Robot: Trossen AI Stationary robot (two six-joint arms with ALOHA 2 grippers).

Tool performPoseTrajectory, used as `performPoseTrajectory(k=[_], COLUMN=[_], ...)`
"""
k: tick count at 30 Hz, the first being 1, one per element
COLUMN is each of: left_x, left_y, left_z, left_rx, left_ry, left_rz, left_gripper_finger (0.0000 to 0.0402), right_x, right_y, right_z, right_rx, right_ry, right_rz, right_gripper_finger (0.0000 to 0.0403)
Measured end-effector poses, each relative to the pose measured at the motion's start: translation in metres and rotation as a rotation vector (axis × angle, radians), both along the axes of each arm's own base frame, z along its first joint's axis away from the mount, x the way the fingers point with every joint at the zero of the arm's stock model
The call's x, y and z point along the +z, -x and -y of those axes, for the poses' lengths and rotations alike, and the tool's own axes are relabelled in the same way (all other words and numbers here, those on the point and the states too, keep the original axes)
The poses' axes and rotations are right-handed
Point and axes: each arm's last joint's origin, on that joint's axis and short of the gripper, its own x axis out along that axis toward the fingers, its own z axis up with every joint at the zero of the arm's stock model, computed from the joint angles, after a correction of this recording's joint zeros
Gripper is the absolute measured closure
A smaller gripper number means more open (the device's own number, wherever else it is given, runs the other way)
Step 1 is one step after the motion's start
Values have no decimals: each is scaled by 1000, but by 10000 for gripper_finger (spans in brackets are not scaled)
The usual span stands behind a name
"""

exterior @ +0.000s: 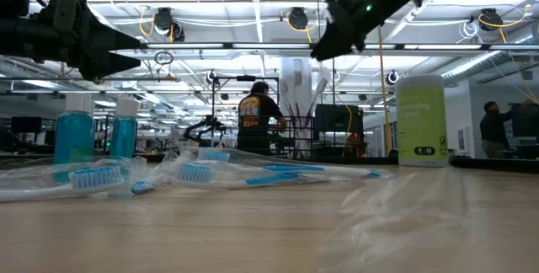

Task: Pick & Place toothbrushing station
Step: Put the blue mouthwash into the middle compartment of the wire organizer

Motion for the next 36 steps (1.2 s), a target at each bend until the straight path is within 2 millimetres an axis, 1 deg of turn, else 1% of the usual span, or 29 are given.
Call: performPoseTrajectory(k=[4, 6, 8, 10, 14, 15, 20, 24, 27, 30, 33, 36], left_x=[0, 0, 0, 0, 0, 0, 0, 0, 0, 0, 0, 0], left_y=[0, 0, 0, 0, 0, 0, 0, 0, 0, 0, 0, 0], left_z=[0, 0, 0, 0, 0, 0, 0, 0, 0, 0, 0, 0], left_rx=[0, 0, 0, 0, 0, 0, 0, 0, 0, 0, 0, 0], left_ry=[0, 0, 0, 0, 0, 0, 0, 0, 0, 0, 0, 0], left_rz=[0, 0, 0, 0, -1, -1, 0, 0, 0, 0, -1, 0], left_gripper_finger=[34, 34, 34, 34, 34, 34, 34, 34, 34, 34, 34, 34], right_x=[21, 27, 25, 19, -4, -11, -52, -79, -99, -113, -120, -120], right_y=[19, 27, 36, 44, 60, 62, 69, 75, 83, 91, 100, 110], right_z=[-10, -17, -27, -36, -60, -67, -107, -127, -136, -138, -135, -130], right_rx=[-35, -41, -28, -9, 33, 66, 400, 611, 709, 736, 732, 709], right_ry=[-56, -86, -99, -117, -189, -212, -292, -283, -277, -248, -200, -180], right_rz=[99, 130, 148, 155, 186, 205, 320, 406, 417, 420, 428, 440], right_gripper_finger=[193, 191, 192, 195, 202, 203, 203, 203, 202, 204, 208, 211])
